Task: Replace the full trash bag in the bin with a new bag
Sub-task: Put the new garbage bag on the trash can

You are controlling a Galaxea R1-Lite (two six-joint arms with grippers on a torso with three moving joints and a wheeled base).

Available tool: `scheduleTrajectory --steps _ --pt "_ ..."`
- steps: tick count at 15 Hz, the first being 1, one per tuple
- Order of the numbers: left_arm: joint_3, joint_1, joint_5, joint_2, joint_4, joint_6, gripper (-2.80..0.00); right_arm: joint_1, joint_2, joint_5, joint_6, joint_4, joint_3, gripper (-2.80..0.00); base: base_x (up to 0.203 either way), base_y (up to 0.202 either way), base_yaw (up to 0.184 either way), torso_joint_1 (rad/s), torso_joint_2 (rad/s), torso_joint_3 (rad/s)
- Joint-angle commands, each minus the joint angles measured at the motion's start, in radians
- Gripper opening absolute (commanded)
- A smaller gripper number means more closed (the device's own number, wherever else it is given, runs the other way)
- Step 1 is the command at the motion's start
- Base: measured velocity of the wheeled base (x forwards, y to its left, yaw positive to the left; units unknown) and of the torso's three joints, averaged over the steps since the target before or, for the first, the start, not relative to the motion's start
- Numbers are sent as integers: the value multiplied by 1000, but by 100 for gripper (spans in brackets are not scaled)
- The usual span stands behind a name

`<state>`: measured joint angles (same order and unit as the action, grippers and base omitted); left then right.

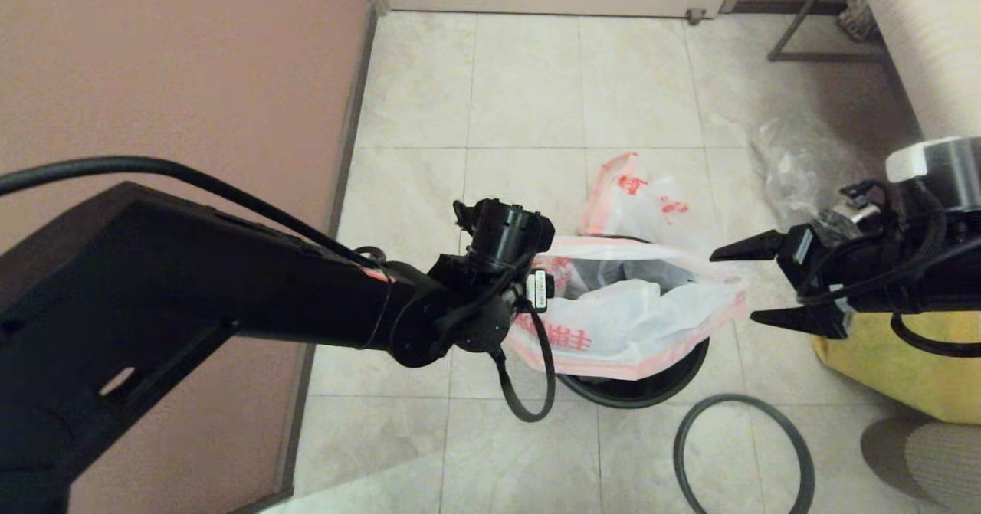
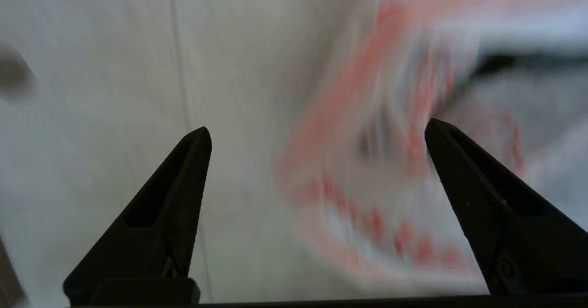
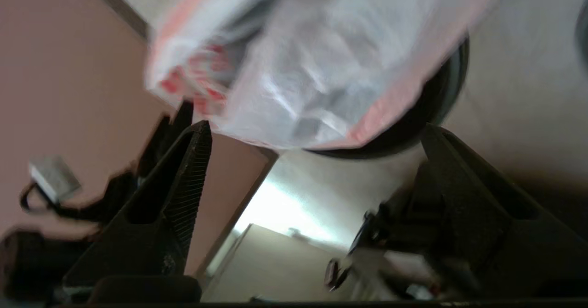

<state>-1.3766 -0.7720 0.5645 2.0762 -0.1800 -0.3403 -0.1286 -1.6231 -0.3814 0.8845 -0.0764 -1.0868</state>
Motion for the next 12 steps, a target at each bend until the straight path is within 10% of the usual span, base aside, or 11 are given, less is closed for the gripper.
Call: scheduleTrajectory --steps 1,5,11,12 --pt "8 -2 -37 -21 125 -146 0 -21 -84 2 54 -12 5 0 0 0 0 0 0 0" --pt "61 21 -177 13 116 -311 0 -110 -151 23 96 -8 28 0 0 0 0 0 0 0" --pt "124 32 -184 66 -143 -324 0 -204 -184 143 113 23 28 0 0 0 0 0 0 0" --pt "129 40 -185 80 -148 -325 -280 -201 -163 147 112 21 28 0 0 0 0 0 0 0"
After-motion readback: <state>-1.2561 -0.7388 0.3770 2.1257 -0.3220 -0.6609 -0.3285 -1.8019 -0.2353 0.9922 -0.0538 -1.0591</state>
